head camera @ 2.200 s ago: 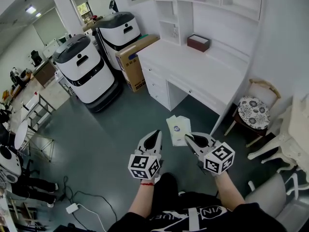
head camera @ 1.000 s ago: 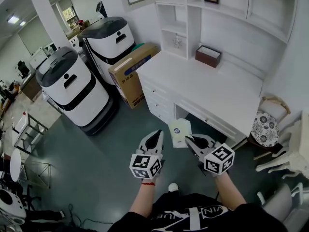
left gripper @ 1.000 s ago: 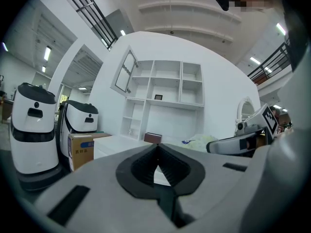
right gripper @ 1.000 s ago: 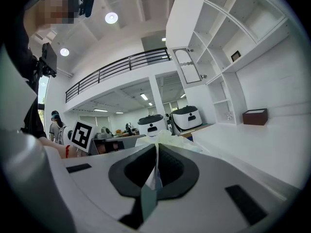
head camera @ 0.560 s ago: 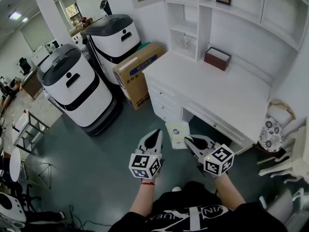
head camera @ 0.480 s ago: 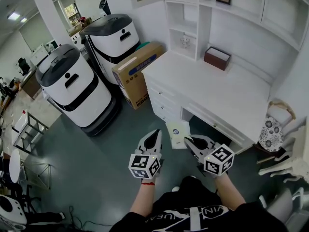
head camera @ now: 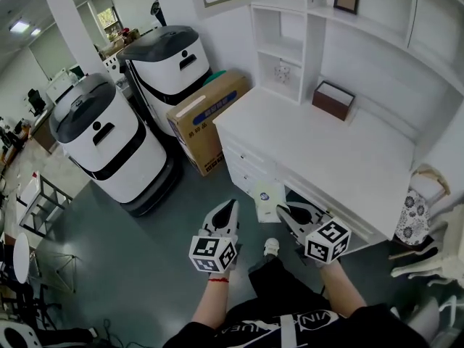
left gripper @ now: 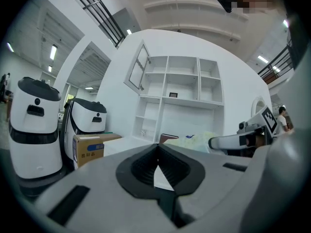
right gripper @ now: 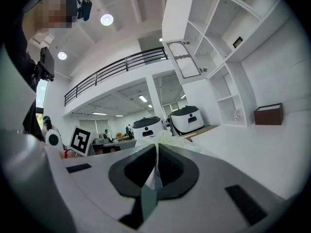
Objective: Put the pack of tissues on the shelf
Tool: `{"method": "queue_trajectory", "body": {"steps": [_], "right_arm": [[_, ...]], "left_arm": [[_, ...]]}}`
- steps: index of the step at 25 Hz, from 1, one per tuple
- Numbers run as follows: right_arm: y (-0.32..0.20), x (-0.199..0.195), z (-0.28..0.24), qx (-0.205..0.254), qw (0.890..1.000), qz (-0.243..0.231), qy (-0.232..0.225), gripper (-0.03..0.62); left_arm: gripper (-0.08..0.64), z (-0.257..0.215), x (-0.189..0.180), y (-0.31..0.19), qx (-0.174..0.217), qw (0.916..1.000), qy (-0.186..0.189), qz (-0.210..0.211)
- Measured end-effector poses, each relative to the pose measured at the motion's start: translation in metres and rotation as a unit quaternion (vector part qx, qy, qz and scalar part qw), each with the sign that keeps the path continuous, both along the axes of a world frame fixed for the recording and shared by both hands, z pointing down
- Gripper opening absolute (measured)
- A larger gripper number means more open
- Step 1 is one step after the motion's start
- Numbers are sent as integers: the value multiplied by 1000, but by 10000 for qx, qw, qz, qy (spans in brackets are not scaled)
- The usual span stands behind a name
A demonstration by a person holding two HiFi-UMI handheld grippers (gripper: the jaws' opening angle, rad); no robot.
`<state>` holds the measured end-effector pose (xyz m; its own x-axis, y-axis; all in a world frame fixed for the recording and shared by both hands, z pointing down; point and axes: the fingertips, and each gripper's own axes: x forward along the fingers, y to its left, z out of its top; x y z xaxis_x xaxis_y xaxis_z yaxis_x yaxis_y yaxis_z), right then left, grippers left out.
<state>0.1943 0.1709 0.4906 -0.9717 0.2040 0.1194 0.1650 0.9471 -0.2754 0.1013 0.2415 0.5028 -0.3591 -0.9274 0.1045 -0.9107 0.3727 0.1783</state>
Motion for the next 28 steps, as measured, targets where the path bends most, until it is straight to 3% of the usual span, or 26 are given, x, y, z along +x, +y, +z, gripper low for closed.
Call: {"method": "queue_trajectory", "body": {"steps": [11,28], "right_arm": [[-80,-97,-7,-106,9999,25,-33,8],[-194,-200,-10,-237,9992,302,-98,8]], "left_arm": [[5,-12,-88,-97,-82,9997,-38,211],[5,-18,-194,-209,-230,9986,-128,453]]}}
